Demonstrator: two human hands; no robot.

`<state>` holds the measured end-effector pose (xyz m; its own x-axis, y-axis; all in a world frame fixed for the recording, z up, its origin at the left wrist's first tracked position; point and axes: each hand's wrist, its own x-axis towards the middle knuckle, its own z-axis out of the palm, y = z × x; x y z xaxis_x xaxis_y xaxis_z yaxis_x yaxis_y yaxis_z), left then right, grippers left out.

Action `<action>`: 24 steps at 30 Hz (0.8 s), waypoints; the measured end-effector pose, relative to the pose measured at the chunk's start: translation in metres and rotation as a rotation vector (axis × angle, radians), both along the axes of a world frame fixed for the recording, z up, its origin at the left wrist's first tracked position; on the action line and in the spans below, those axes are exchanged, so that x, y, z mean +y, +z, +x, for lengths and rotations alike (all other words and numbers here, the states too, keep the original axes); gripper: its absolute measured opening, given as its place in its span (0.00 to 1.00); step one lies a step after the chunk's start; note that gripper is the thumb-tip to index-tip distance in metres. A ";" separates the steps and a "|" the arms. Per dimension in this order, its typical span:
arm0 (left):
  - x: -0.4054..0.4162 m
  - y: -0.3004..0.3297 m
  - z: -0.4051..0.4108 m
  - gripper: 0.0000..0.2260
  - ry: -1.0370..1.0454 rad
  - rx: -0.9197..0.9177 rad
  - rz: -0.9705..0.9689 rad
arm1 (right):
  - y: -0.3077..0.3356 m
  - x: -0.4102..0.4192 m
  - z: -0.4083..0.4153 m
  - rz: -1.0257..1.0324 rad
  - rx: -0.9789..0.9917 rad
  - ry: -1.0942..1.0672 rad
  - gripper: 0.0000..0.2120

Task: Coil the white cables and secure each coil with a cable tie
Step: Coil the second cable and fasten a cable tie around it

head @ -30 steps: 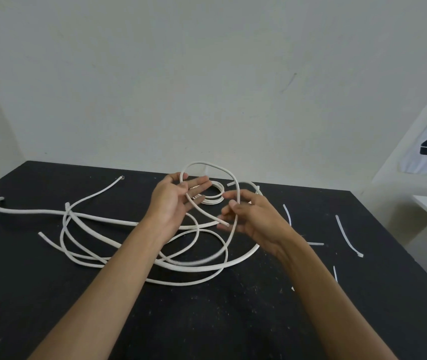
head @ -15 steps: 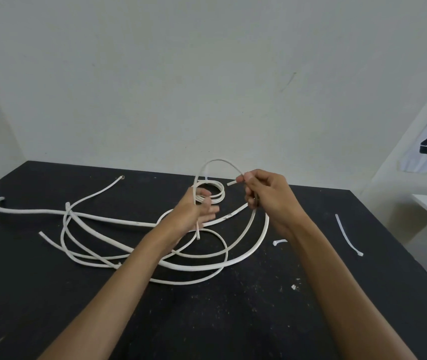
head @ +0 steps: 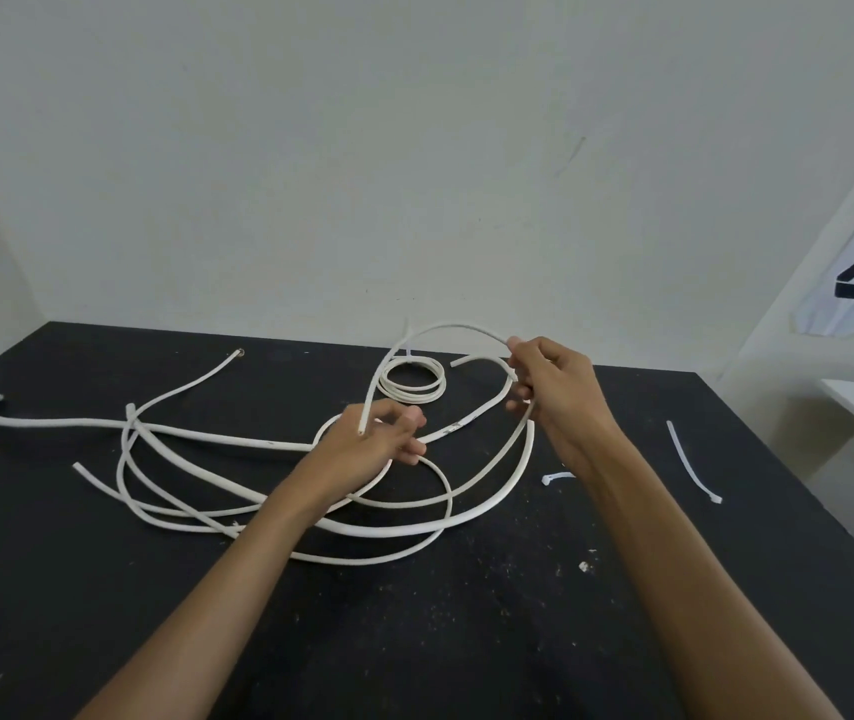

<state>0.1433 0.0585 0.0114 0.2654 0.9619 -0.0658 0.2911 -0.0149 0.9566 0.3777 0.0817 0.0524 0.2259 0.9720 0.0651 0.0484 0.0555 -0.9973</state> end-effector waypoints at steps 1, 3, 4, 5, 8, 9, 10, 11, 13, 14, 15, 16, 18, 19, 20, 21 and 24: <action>0.000 0.003 0.001 0.15 0.024 -0.019 0.025 | -0.001 0.001 0.000 0.008 0.019 -0.026 0.16; 0.001 0.008 0.003 0.11 0.045 -0.058 0.053 | -0.003 0.003 0.000 0.024 0.033 -0.070 0.16; 0.003 0.010 0.003 0.10 0.084 -0.051 0.074 | -0.003 0.003 0.000 0.031 0.030 -0.078 0.16; 0.008 0.012 0.002 0.13 0.149 -0.025 0.110 | -0.003 0.003 0.000 0.038 0.027 -0.078 0.15; 0.019 0.021 -0.003 0.21 0.254 -0.039 0.220 | -0.004 0.002 0.002 0.055 0.017 -0.060 0.13; 0.022 0.024 -0.006 0.20 0.257 -0.094 0.231 | -0.004 0.002 0.004 0.058 0.033 -0.050 0.12; 0.024 0.026 -0.008 0.18 0.265 -0.185 0.216 | -0.004 0.002 0.006 0.063 0.061 -0.038 0.11; 0.026 0.027 -0.011 0.16 0.275 -0.306 0.176 | -0.004 0.002 0.010 0.065 0.088 -0.025 0.11; 0.027 0.029 -0.016 0.15 0.271 -0.559 0.069 | -0.005 0.002 0.016 0.053 0.094 -0.006 0.11; 0.028 0.029 -0.018 0.19 0.266 -0.642 0.027 | -0.005 0.002 0.018 0.041 0.063 -0.001 0.11; 0.031 0.029 -0.020 0.22 0.269 -0.678 0.008 | -0.005 0.001 0.018 0.029 0.009 0.005 0.11; 0.032 0.031 -0.020 0.23 0.270 -0.665 0.016 | -0.005 -0.001 0.018 0.020 -0.060 0.012 0.11; 0.035 0.035 -0.016 0.22 0.256 -0.481 0.094 | -0.002 -0.006 0.014 0.020 -0.178 0.053 0.11; 0.034 0.037 -0.013 0.21 0.227 -0.329 0.150 | 0.000 -0.008 0.012 0.025 -0.217 0.084 0.11; 0.034 0.038 -0.008 0.21 0.178 -0.143 0.215 | 0.002 -0.009 0.008 0.031 -0.251 0.112 0.11; 0.033 0.040 -0.003 0.20 0.109 0.075 0.266 | 0.004 -0.010 0.005 0.043 -0.285 0.137 0.11; 0.030 0.040 0.016 0.14 -0.036 0.361 0.213 | 0.011 -0.011 0.001 0.110 -0.463 0.189 0.11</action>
